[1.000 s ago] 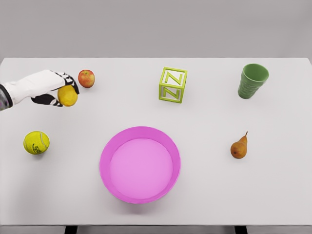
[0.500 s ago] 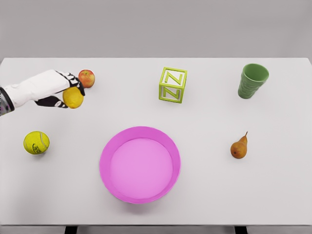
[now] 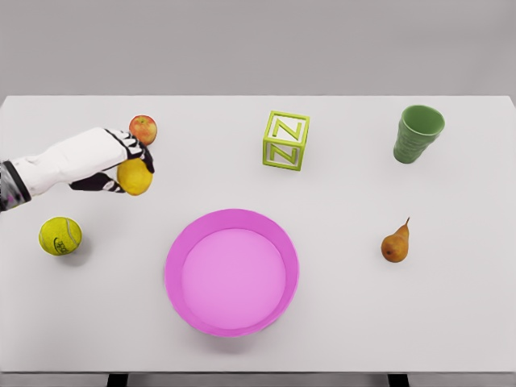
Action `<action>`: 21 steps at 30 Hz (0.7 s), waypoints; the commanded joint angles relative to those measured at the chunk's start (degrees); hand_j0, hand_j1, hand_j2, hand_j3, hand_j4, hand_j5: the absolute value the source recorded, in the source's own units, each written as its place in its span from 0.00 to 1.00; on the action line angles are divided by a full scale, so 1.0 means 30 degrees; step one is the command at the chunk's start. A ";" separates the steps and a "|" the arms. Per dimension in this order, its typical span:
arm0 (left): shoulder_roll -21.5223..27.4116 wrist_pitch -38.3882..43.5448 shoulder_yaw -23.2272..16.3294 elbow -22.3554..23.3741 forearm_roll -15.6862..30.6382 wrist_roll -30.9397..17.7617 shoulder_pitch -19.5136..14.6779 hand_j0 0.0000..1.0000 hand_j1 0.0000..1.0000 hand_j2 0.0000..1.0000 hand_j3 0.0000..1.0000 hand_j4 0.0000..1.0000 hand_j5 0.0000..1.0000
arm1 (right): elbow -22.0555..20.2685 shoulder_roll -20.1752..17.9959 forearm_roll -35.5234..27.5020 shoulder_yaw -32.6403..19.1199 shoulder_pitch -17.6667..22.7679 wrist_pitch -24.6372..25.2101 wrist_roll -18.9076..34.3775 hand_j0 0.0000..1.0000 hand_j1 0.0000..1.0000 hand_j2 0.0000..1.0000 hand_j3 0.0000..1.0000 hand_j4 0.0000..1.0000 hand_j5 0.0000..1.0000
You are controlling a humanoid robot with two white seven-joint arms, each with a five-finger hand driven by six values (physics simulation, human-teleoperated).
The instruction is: Put the lemon on the plate with left arm
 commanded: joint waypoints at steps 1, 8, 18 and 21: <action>-0.0004 0.0051 0.0052 -0.0369 0.0284 0.0015 0.0000 0.53 0.53 0.53 0.53 0.53 0.53 | -0.0016 0.0002 0.0004 0.0002 0.0000 -0.0001 0.0003 1.00 1.00 1.00 1.00 1.00 1.00; -0.0063 0.0051 0.0052 -0.1277 0.0577 0.0044 0.0528 0.53 0.53 0.53 0.53 0.53 0.53 | 0.0013 0.0002 0.0004 0.0002 0.0000 -0.0001 0.0003 1.00 1.00 1.00 1.00 1.00 1.00; -0.0121 0.0051 0.0052 -0.3065 0.0635 0.0044 0.1436 0.53 0.53 0.53 0.53 0.53 0.53 | 0.0013 0.0002 0.0004 0.0002 0.0000 -0.0001 0.0003 1.00 1.00 1.00 1.00 1.00 1.00; -0.0619 0.0051 0.0052 -0.3533 0.0694 0.0044 0.1670 0.54 0.54 0.54 0.54 0.54 0.54 | 0.0013 0.0002 0.0004 0.0002 0.0000 -0.0001 0.0003 1.00 1.00 1.00 1.00 1.00 1.00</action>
